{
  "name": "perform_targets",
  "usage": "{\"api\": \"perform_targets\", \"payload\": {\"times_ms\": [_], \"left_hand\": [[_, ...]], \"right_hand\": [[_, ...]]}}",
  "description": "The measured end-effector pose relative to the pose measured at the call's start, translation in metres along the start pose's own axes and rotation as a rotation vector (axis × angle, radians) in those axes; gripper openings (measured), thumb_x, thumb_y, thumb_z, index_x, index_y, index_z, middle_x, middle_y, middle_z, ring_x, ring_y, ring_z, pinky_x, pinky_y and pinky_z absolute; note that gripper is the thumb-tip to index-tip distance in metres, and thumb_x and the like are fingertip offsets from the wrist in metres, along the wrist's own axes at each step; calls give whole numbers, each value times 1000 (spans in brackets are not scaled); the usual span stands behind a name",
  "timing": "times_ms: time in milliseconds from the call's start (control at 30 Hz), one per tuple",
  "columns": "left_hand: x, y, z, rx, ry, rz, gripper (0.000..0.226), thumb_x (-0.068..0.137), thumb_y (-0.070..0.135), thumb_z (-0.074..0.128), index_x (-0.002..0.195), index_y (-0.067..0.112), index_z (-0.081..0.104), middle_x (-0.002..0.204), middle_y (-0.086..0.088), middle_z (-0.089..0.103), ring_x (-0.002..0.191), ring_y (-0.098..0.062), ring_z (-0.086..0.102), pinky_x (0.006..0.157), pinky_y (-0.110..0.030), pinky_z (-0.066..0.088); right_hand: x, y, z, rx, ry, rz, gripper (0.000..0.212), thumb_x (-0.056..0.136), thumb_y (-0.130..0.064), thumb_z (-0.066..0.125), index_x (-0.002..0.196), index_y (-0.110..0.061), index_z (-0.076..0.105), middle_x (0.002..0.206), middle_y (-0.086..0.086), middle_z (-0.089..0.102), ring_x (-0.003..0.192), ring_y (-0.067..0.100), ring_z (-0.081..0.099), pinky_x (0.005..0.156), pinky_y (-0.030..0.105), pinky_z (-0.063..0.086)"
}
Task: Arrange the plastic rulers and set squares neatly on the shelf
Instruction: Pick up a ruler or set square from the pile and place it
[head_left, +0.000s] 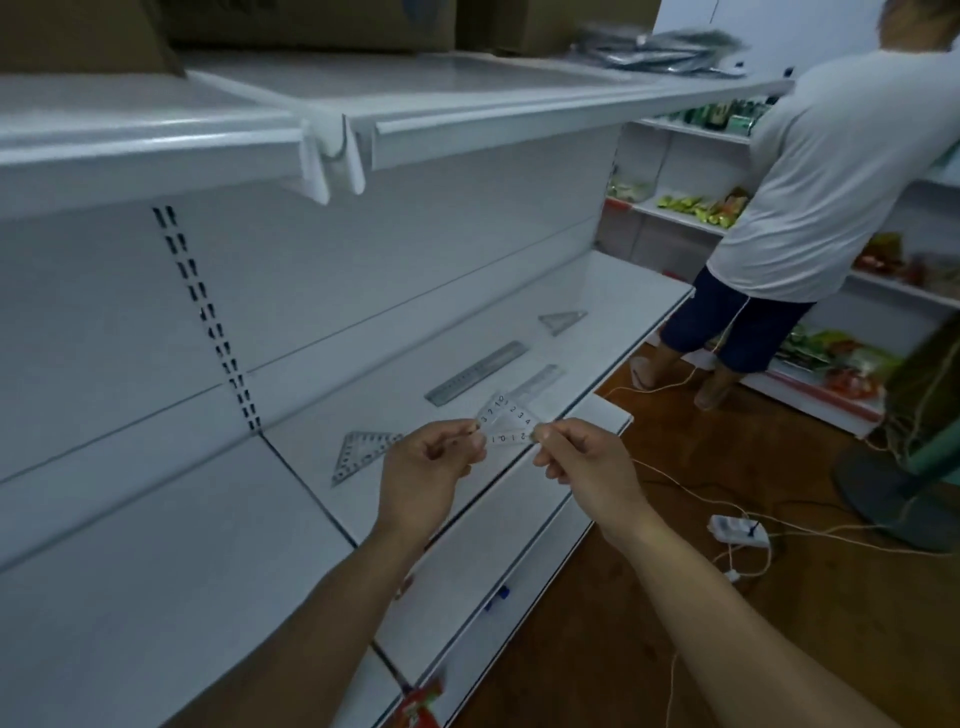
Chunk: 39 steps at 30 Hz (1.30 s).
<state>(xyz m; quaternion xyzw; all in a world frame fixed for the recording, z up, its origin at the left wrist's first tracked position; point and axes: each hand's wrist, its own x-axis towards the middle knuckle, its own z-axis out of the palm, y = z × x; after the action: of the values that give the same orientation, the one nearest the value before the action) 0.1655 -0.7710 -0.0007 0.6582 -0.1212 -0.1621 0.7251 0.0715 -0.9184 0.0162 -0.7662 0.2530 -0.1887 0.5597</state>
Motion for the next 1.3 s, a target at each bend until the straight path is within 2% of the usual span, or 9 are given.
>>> {"api": "perform_targets", "payload": {"times_ms": [200,367,533,667,733,833,933,1033,1300], "left_hand": [[43,-2,-6,34,105,36,13,83,4,70,93,12,72,71,7,73,67,-7,67,63,-17,53],[55,-5,-42,155,167,91,22,83,11,72,104,19,72,91,3,75,84,-11,70,78,-23,55],[46,-8,-70,343,313,151,28,83,15,73,107,28,69,88,6,74,74,3,67,70,-13,52],[39,-7,-86,439,477,159,29,82,16,74,109,27,70,83,11,70,69,11,63,69,-7,49],[38,-6,-92,478,547,131,29,83,20,74,111,25,70,89,9,71,74,12,63,71,-6,49],[37,-12,-100,548,606,128,25,81,25,75,106,26,72,92,8,73,77,3,65,75,-15,53],[33,-23,-102,649,632,118,23,79,34,75,102,30,73,90,16,69,81,-2,63,73,-17,51],[32,-37,-104,795,620,102,25,80,36,73,104,28,73,89,17,63,86,-3,58,73,-16,46],[34,-61,-106,975,565,37,24,84,33,70,107,25,74,92,10,57,89,-12,50,78,-25,39]], "right_hand": [[57,1,20,48,-88,8,18,93,-25,59,84,-16,72,70,-1,68,58,5,58,59,18,47],[90,-5,52,129,-268,-5,19,93,-20,60,81,-9,71,63,0,65,54,8,54,55,19,45],[112,-8,87,141,-450,-19,18,91,-19,61,78,-9,70,61,0,64,54,9,52,54,21,43],[128,-11,112,58,-580,-159,7,90,-25,62,92,-25,69,77,-5,70,65,6,61,62,19,50],[136,-9,118,23,-621,-232,14,88,-23,66,98,-33,66,82,-8,70,70,1,63,66,14,50],[145,2,120,-97,-628,-418,19,84,-20,71,102,-26,70,83,-13,69,73,-2,62,66,10,48],[154,16,121,-282,-603,-719,18,84,-26,72,101,-20,73,80,-11,67,69,4,60,62,19,50],[163,26,124,-457,-627,-880,18,85,-36,67,97,-23,74,79,-6,65,71,11,58,58,29,50],[172,48,131,-578,-677,-924,20,83,-35,70,96,-20,75,88,-2,62,78,19,60,63,27,48]]}}
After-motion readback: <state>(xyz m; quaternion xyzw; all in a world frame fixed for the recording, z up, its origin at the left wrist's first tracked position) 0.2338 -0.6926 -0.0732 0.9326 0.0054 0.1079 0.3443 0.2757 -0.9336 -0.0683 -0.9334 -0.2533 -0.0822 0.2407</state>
